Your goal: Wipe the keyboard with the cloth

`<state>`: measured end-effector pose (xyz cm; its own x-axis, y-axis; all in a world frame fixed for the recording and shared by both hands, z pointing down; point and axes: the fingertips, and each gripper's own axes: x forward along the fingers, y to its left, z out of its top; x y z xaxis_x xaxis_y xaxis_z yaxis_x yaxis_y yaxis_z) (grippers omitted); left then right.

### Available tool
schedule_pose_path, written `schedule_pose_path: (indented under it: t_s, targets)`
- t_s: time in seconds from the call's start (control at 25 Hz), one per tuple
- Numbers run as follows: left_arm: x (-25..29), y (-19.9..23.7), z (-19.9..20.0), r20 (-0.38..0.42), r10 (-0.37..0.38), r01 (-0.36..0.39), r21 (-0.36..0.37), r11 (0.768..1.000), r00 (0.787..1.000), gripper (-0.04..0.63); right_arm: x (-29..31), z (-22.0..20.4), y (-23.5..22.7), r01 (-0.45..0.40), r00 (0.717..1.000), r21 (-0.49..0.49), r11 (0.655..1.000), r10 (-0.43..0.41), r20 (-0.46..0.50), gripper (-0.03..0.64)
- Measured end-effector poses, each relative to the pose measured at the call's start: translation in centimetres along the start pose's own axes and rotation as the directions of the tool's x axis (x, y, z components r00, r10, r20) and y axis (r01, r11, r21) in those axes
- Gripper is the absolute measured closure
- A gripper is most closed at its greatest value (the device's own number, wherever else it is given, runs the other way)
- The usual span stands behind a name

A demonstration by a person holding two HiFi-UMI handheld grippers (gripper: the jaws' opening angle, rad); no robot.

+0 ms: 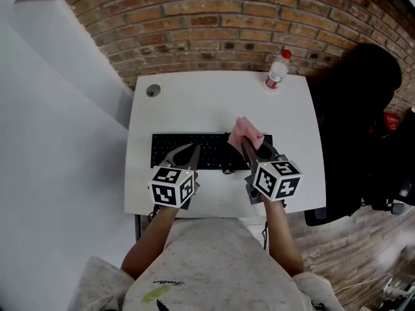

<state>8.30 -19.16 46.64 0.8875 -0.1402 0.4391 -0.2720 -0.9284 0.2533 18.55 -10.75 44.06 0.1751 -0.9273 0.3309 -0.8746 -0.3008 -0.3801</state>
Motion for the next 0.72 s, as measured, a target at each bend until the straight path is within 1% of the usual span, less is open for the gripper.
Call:
schedule_pose_path:
  t_s: [0.2, 0.32, 0.36, 0.6, 0.72]
  targets:
    - [-1.7, 2.2, 1.0, 0.025, 0.015, -0.015, -0.009, 1.000, 1.000, 0.600, 0.7, 1.0, 2.3, 0.016, 0.998, -0.073, 0.997, -0.012, 0.060, 0.594]
    - [-2.6, 3.1, 1.4, 0.037, 0.015, -0.015, -0.012, 1.000, 0.999, 0.600, 0.7, 1.4, 2.7, 0.079, 0.992, -0.128, 0.989, -0.066, 0.103, 0.595]
    - [-2.8, 3.4, 1.4, 0.037, 0.015, -0.015, -0.011, 1.000, 0.999, 0.600, 0.7, 1.5, 3.0, 0.089, 0.991, -0.139, 0.986, -0.073, 0.115, 0.595]
    - [-3.8, 4.5, 1.5, 0.046, -0.001, 0.002, -0.011, 1.000, 0.999, 0.598, 0.7, 1.8, 5.6, 0.079, 0.986, -0.191, 0.978, -0.048, 0.162, 0.595]
    - [-4.1, 4.6, 1.5, 0.049, -0.014, 0.014, -0.013, 1.000, 0.999, 0.600, 0.8, 1.7, 6.1, 0.088, 0.986, -0.211, 0.974, -0.055, 0.158, 0.595]
